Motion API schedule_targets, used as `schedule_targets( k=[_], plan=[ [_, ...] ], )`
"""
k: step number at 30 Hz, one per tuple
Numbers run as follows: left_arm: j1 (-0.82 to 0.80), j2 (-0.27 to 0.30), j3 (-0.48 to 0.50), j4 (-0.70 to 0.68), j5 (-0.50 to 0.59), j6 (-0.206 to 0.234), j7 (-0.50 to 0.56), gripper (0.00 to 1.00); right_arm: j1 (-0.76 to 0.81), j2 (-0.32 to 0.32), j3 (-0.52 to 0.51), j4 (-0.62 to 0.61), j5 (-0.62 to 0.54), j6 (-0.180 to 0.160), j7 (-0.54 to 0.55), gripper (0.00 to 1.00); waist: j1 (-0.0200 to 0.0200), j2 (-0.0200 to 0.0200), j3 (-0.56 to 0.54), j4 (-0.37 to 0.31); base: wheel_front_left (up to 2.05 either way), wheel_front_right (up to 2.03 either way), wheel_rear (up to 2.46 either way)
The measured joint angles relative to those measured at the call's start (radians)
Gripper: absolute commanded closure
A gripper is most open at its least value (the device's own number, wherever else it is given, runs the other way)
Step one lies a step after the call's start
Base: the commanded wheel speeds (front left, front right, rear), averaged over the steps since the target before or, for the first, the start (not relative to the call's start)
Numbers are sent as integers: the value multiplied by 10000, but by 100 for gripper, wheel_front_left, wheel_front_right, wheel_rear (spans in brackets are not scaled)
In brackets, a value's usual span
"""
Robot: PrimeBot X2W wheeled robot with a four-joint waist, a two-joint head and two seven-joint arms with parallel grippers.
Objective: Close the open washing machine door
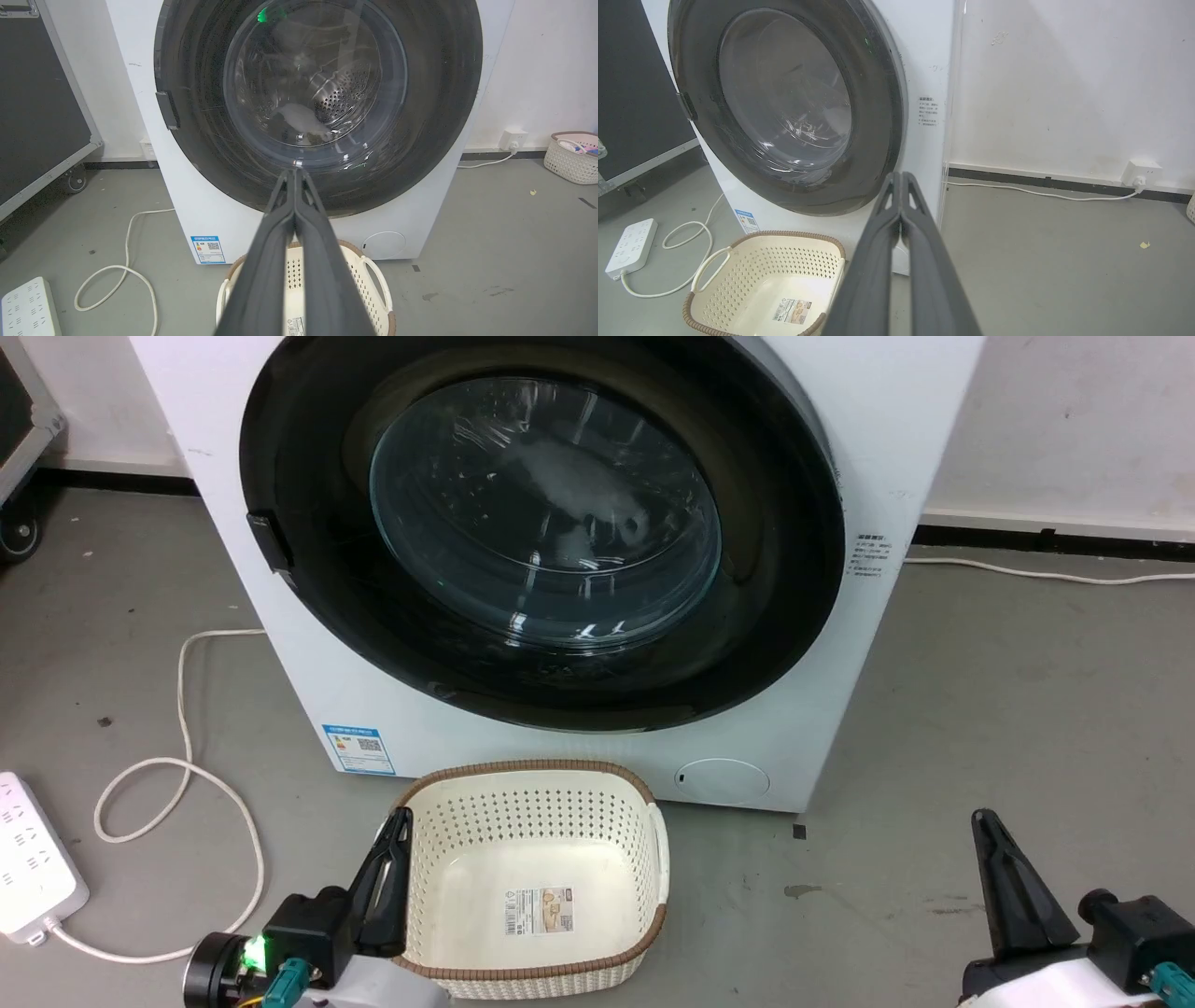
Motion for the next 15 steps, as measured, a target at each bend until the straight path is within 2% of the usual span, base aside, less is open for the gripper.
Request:
schedule_targets(
  k=[15],
  plan=[
    [-1, -33, 136, -134, 81, 88, 360, 100, -32, 2, 144, -61, -88, 0, 349, 100, 0, 0, -9, -61, 0, 0, 0]
  ],
)
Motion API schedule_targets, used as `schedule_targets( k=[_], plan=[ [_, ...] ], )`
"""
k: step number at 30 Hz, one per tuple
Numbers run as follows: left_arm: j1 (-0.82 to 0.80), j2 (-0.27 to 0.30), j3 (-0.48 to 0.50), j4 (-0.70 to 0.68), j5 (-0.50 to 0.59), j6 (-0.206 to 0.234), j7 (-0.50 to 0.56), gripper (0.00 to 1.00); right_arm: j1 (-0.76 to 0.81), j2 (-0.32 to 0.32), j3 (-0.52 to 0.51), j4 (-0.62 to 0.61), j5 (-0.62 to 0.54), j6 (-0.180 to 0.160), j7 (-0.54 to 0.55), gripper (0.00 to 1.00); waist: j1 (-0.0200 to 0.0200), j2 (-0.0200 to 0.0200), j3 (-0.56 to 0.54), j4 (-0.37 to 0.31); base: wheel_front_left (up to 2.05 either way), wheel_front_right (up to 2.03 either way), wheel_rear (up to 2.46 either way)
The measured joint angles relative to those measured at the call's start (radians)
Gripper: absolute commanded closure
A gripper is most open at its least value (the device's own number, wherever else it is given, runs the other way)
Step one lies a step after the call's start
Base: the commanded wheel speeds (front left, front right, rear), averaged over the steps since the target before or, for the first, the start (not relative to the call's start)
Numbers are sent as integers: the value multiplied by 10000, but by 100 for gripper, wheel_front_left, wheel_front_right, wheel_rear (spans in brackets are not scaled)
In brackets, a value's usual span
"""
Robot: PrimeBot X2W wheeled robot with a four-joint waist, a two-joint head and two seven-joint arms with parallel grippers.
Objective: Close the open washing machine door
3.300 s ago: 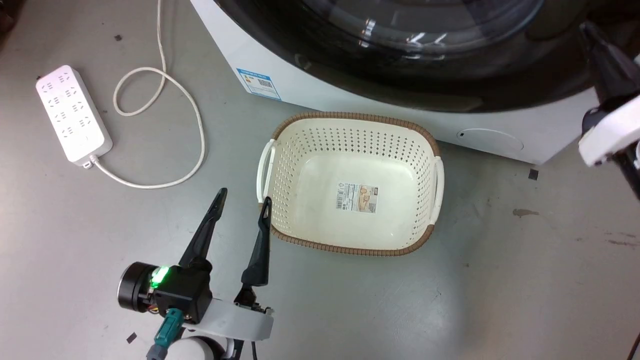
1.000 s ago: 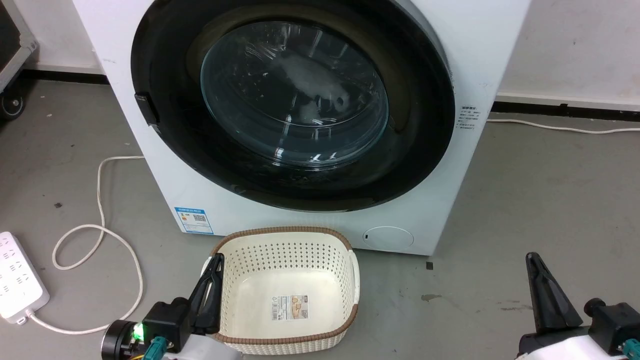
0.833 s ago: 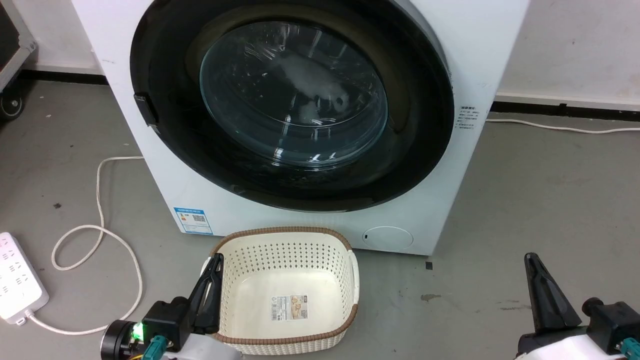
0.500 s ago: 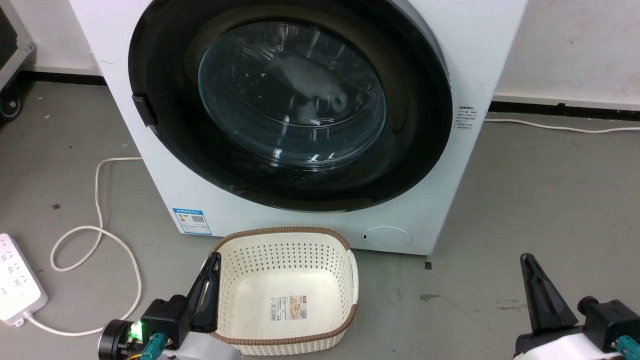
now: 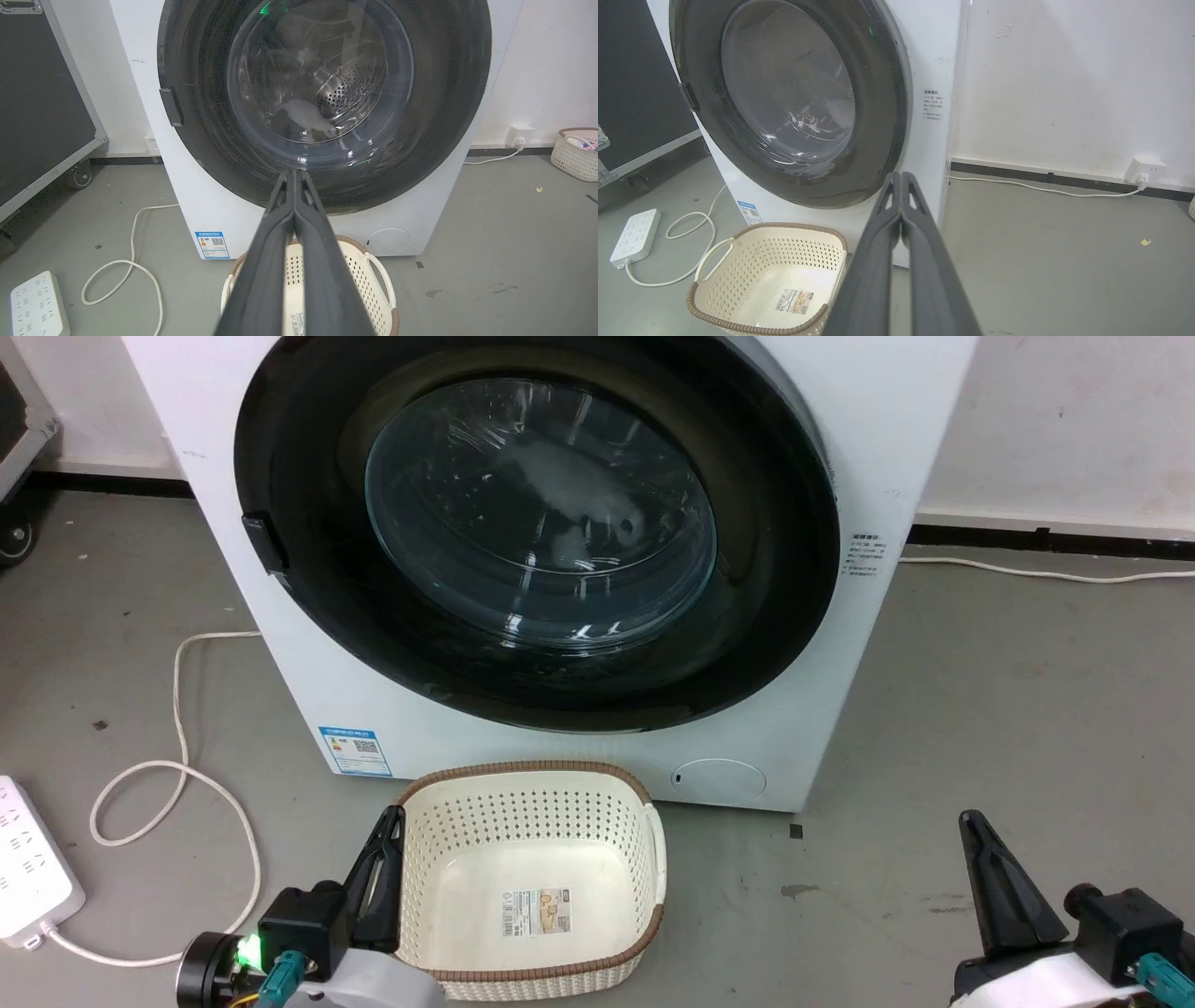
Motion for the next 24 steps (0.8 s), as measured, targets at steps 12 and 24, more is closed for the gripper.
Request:
schedule_targets(
  k=[12, 24],
  plan=[
    [0, -15, 61, -90, 71, 61, 228, 100, -6, 0, 82, -65, -84, 0, 238, 100, 0, 0, -7, -42, 0, 0, 0],
    [-1, -56, 144, -238, 146, 171, 543, 100, -103, 0, 207, -144, -211, 0, 579, 100, -1, 0, -16, -99, 0, 0, 0]
  ],
)
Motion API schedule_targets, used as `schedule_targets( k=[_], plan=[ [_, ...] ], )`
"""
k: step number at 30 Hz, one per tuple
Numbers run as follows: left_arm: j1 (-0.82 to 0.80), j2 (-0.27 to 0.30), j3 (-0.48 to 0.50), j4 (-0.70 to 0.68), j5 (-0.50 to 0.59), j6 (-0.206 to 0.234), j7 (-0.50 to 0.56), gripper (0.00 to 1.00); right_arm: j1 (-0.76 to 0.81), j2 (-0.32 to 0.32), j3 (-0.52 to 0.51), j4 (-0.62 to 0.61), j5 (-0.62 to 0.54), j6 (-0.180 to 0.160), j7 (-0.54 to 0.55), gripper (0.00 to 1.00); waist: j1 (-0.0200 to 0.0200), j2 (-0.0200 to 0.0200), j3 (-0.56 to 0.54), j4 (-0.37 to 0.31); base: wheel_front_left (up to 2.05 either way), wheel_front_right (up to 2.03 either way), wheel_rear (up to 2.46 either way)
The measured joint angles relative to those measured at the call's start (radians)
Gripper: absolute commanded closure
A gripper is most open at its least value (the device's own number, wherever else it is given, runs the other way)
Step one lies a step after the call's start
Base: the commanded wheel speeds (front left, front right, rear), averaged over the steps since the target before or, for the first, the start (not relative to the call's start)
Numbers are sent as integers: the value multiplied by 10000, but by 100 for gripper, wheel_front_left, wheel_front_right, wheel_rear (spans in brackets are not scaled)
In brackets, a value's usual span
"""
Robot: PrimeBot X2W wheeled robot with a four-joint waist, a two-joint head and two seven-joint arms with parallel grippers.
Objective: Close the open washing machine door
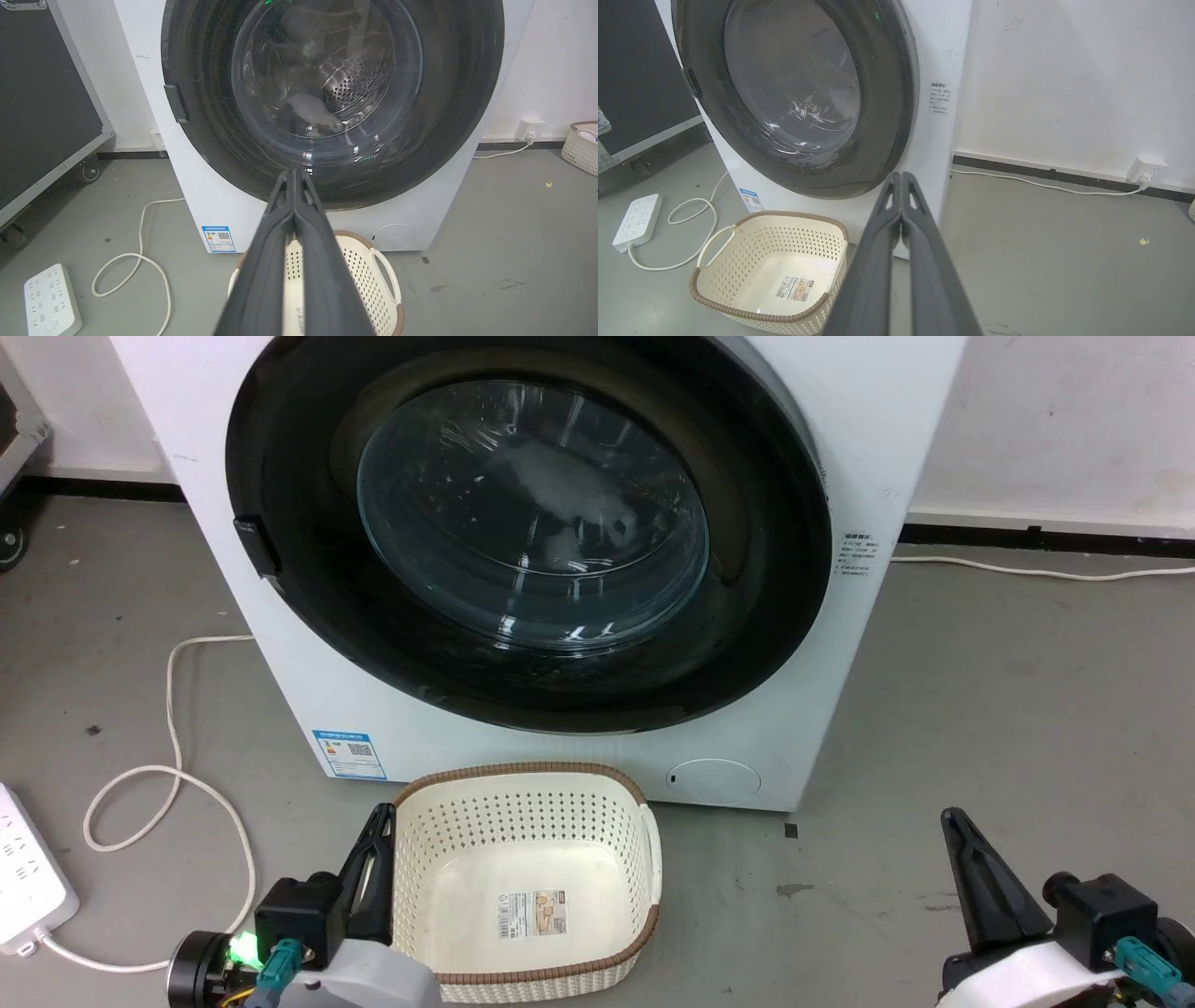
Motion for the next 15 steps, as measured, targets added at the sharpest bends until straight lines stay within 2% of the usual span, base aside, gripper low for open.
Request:
schedule_targets(
  k=[15],
  plan=[
    [0, -61, 123, -132, 81, 84, 322, 100, -29, 0, 121, -63, -125, 0, 293, 100, 0, 0, -9, -53, 0, 0, 0]
  ],
)
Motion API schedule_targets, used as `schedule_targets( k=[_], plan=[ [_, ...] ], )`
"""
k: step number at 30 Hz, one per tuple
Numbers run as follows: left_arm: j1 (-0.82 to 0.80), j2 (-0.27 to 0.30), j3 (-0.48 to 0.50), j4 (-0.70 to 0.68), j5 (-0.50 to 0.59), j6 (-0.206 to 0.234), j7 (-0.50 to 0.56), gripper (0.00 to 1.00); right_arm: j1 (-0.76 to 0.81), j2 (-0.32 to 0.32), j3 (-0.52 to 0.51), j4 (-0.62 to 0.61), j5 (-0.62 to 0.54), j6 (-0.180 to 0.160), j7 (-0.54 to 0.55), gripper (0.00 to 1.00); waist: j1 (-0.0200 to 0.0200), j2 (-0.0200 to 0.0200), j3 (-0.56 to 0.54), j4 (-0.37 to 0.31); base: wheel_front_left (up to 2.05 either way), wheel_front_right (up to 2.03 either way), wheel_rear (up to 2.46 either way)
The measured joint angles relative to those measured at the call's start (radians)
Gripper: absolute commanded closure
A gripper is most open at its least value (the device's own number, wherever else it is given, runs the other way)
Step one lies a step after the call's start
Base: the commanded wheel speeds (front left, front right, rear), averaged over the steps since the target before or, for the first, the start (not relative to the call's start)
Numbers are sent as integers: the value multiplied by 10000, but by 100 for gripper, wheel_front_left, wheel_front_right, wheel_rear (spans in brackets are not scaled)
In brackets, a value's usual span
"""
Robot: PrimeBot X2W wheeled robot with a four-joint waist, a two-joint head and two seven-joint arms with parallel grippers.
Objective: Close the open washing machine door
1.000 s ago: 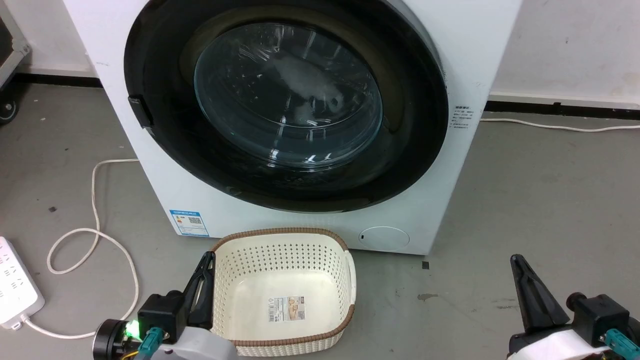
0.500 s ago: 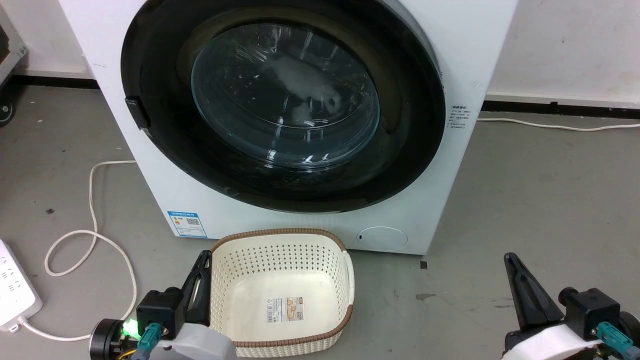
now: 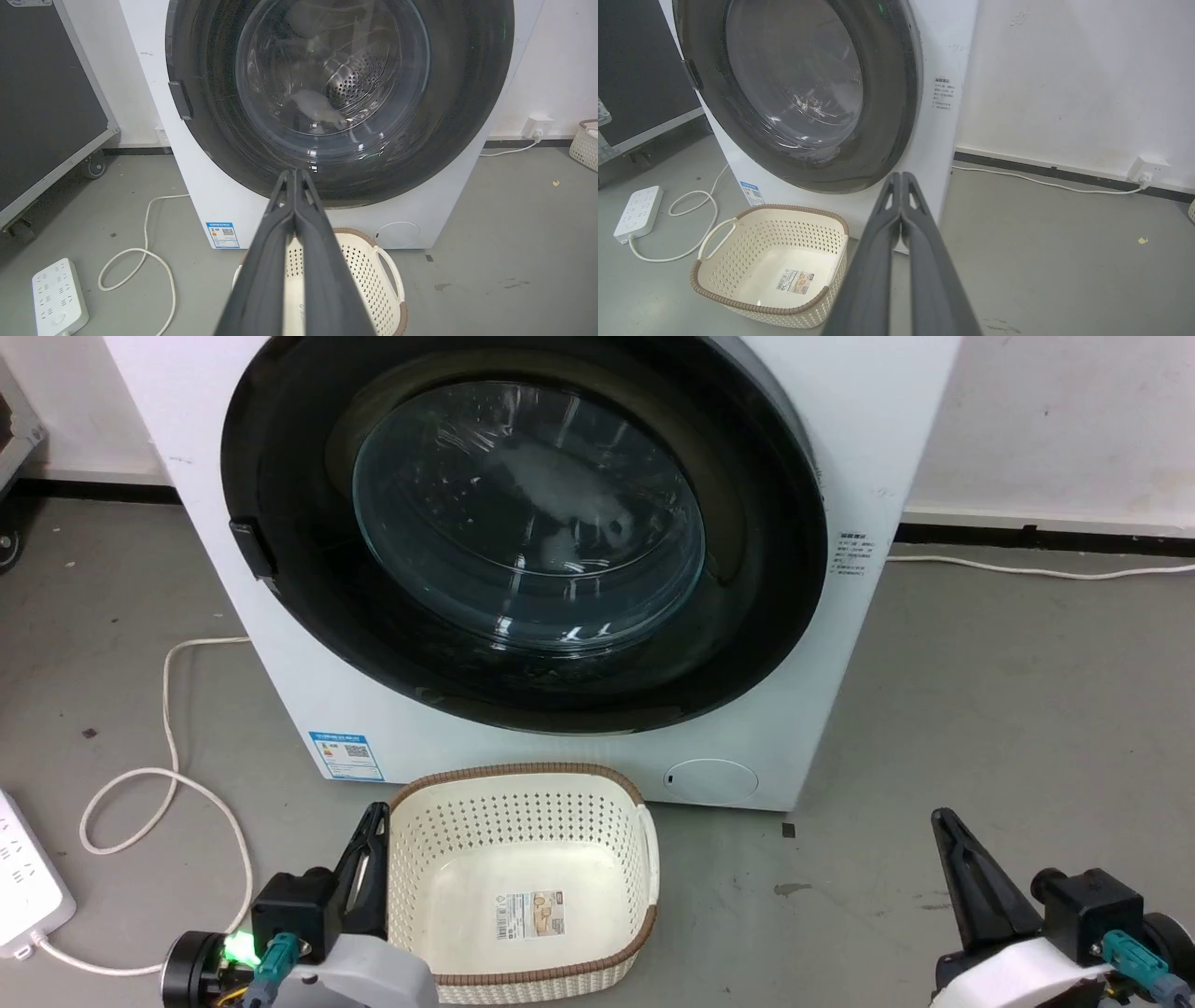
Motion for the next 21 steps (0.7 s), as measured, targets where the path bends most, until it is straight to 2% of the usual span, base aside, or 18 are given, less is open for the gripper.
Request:
schedule_targets(
  k=[21],
  plan=[
    [-1, -56, 144, -188, 98, 100, 445, 100, -81, 0, 167, -90, -186, 0, 453, 100, 0, 0, -13, -81, 0, 0, 0]
  ],
)
